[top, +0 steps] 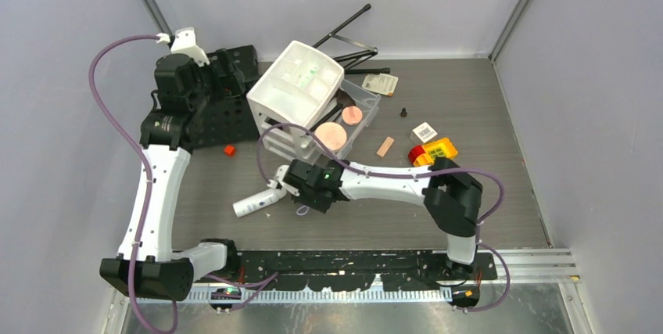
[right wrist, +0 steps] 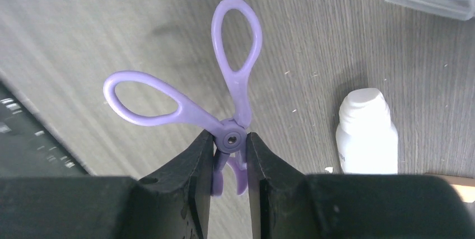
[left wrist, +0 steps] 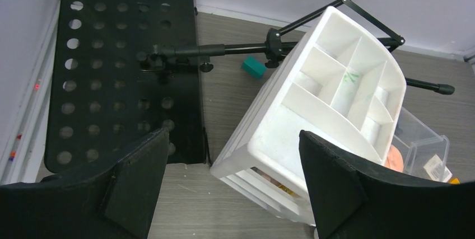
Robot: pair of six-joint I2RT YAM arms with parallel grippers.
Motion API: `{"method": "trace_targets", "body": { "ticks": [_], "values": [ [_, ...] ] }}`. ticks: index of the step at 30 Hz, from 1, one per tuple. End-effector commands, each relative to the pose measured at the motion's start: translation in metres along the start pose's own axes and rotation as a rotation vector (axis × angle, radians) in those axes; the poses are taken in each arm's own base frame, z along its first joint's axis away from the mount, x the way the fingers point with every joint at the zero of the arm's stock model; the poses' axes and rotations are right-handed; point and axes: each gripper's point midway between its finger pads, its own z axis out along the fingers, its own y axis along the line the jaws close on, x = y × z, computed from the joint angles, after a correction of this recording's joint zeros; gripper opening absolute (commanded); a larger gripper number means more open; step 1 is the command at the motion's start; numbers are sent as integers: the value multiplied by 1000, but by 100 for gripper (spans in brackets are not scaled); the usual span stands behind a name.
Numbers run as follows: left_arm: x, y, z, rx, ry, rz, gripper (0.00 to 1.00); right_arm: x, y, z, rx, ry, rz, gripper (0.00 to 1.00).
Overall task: Organize the makeup
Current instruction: Pick up the makeup tool from the center of the board, then place the makeup tool in the drawer.
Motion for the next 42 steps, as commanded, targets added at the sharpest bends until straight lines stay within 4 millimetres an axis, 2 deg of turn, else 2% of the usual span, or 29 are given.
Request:
{"method": "trace_targets", "body": {
  "ticks": [1, 6, 9, 11, 15, 19, 26, 32, 39, 42],
  "values": [
    [-16, 9, -8, -51, -84, 16, 88, -47, 13, -69, -84, -214, 32, 28],
    [-20, 15, -13, -79, -108, 13, 88, -77, 5, -128, -97, -397, 99, 29],
    [-20, 14, -13, -78, -109, 11, 88, -91, -13, -158, -72, -487, 160, 29],
    [-19, 14, -12, -77, -105, 12, 88, -97, -32, -175, -53, -535, 206, 29],
    [-17, 13, -10, -70, -98, 9, 88, -98, -92, -193, 85, -582, 356, 29],
    [-17, 12, -10, -63, -98, 8, 88, -87, -140, -190, 234, -547, 448, 28],
    [-15, 9, -9, -50, -90, 5, 89, -65, -203, -168, 467, -399, 526, 26],
    [-15, 10, -9, -52, -92, 6, 88, -54, -216, -147, 492, -320, 548, 25],
    [-12, 9, -7, -45, -85, 1, 89, -45, -225, -134, 515, -278, 570, 25],
    [-12, 8, -6, -42, -82, 1, 89, -45, -225, -131, 510, -271, 572, 31]
  ]
}}
